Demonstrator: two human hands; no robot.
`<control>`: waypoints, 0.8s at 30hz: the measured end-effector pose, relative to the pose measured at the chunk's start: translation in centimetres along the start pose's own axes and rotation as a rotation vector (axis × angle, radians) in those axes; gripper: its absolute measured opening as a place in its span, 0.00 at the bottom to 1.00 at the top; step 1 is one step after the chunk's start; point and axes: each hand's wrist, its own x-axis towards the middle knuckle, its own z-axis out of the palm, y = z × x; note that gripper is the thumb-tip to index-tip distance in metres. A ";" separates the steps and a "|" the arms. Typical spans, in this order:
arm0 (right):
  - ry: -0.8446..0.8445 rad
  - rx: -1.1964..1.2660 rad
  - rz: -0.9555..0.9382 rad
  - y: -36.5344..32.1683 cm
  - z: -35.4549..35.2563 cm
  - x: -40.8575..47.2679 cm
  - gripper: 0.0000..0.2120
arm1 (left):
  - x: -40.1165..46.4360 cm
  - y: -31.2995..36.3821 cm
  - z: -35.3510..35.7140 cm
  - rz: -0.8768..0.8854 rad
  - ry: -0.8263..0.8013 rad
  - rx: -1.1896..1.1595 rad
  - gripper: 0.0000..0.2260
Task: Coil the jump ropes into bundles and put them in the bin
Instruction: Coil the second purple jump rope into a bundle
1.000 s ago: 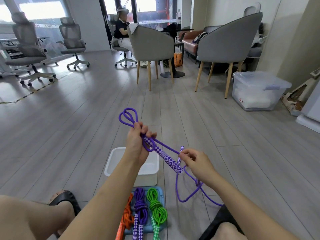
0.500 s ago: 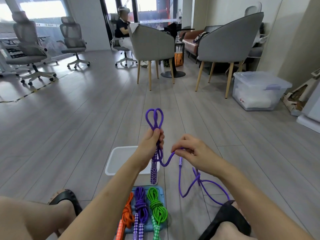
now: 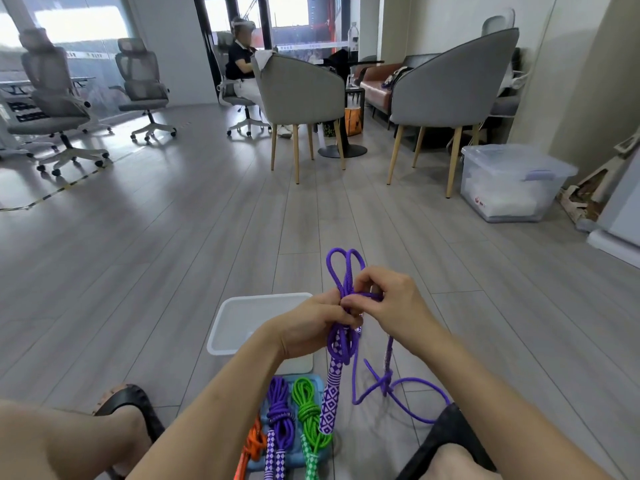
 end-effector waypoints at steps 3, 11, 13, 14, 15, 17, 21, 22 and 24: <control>0.005 0.068 0.006 0.2 -0.6 0.3 0.08 | 0.0 0.6 0.0 0.014 -0.009 -0.037 0.19; -0.152 -0.002 0.039 2.0 -2.3 0.2 0.03 | 0.1 0.4 -0.3 -0.067 0.127 -0.125 0.24; -0.113 -0.060 -0.055 1.7 -1.9 0.4 0.02 | 0.4 -0.1 0.1 -0.150 0.168 0.005 0.21; -0.089 -0.094 -0.111 1.5 -1.7 0.6 0.02 | 0.5 -0.4 0.4 -0.171 0.176 0.054 0.16; -0.064 -0.115 -0.151 1.3 -1.4 0.8 0.03 | 0.6 -0.7 0.6 -0.163 0.177 0.082 0.10; -0.010 -0.117 -0.156 1.2 -1.3 1.0 0.04 | 0.6 -0.8 0.7 -0.120 0.179 0.103 0.08; -0.032 -0.012 0.043 2.7 -1.9 0.3 0.06 | 0.1 -0.3 -0.2 -0.084 0.210 0.145 0.14; -0.051 -0.031 0.068 3.4 -2.1 0.0 0.04 | -0.1 -0.2 -0.6 -0.073 0.216 0.143 0.13; -0.044 -0.073 0.127 5.2 -2.4 -0.5 0.04 | -0.5 0.2 -1.2 -0.015 0.242 0.074 0.12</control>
